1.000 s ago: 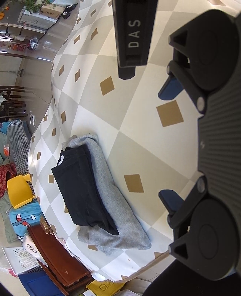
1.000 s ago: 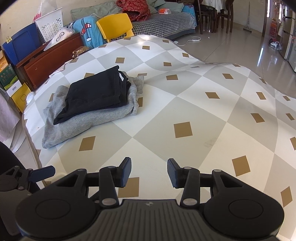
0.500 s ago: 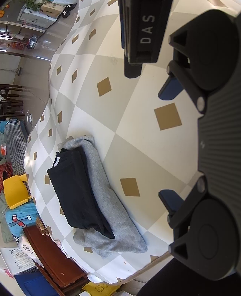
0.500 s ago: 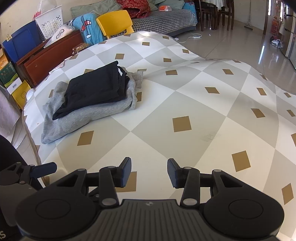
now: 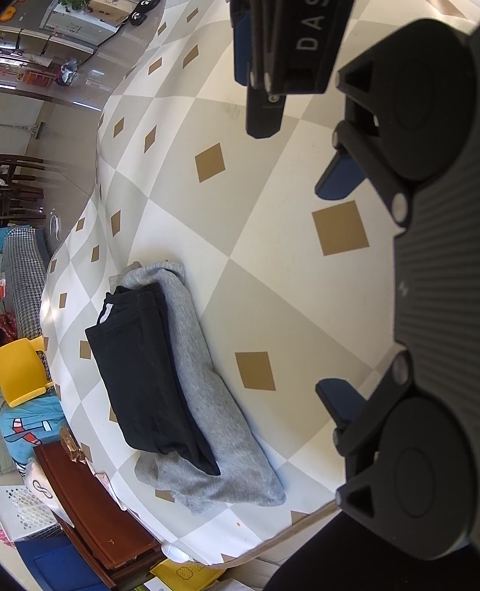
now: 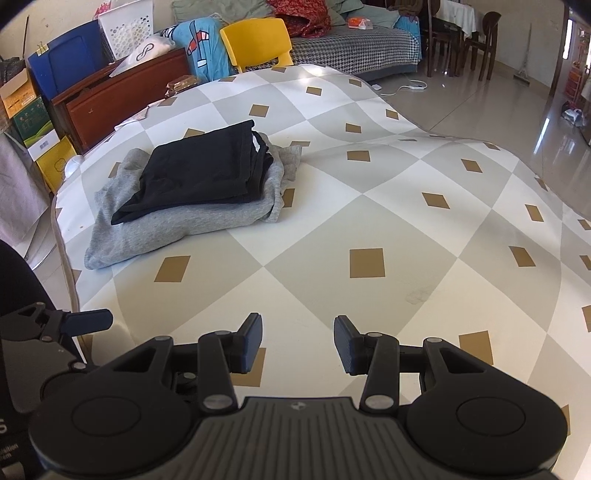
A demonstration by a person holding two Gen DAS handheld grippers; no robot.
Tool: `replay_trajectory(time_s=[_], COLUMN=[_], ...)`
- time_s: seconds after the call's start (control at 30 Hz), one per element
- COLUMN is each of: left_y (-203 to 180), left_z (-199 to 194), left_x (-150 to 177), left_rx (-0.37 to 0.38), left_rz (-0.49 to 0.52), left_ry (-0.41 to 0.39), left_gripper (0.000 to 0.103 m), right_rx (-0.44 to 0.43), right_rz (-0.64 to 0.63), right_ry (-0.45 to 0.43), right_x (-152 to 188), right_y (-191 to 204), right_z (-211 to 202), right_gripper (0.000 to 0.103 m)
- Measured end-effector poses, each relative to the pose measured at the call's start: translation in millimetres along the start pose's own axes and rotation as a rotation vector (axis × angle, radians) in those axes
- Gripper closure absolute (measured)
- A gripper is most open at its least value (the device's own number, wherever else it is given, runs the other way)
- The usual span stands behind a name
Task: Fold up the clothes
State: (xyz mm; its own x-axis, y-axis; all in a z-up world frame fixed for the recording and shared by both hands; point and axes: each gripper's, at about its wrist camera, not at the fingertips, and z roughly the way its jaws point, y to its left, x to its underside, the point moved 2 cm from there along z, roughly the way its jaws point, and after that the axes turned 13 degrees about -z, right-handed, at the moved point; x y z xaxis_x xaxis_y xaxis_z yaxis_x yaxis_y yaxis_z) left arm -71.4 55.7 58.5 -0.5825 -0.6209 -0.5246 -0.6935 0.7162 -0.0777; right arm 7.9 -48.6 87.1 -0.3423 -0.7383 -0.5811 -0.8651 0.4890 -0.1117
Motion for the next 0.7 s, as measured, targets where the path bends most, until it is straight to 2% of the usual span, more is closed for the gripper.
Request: replay_trajectory(time_s=[0.17,0.47,0.7], left_y=[-22.3,-82.1,-117.5], left_z=[5.0,15.4,26.8], left_x=[3.6,19.0,31.7], left_rx=[0.008,0.086,0.133], left_rz=[0.062,0.21,0.305], left_ry=[-0.007,0.008,0.06], left_gripper=[0.0,0.0,0.0], right_rx=[0.023,0.043,0.053], right_rz=[-0.033,0.091,0.172], right_ry=[0.016,0.033,0.04], right_x=[11.4,45.1,74.3], right_y=[-13.2,-58.3,-93.4], right_z=[1.4,-1.9,-1.1], right_gripper=[0.061,0.061,0.061])
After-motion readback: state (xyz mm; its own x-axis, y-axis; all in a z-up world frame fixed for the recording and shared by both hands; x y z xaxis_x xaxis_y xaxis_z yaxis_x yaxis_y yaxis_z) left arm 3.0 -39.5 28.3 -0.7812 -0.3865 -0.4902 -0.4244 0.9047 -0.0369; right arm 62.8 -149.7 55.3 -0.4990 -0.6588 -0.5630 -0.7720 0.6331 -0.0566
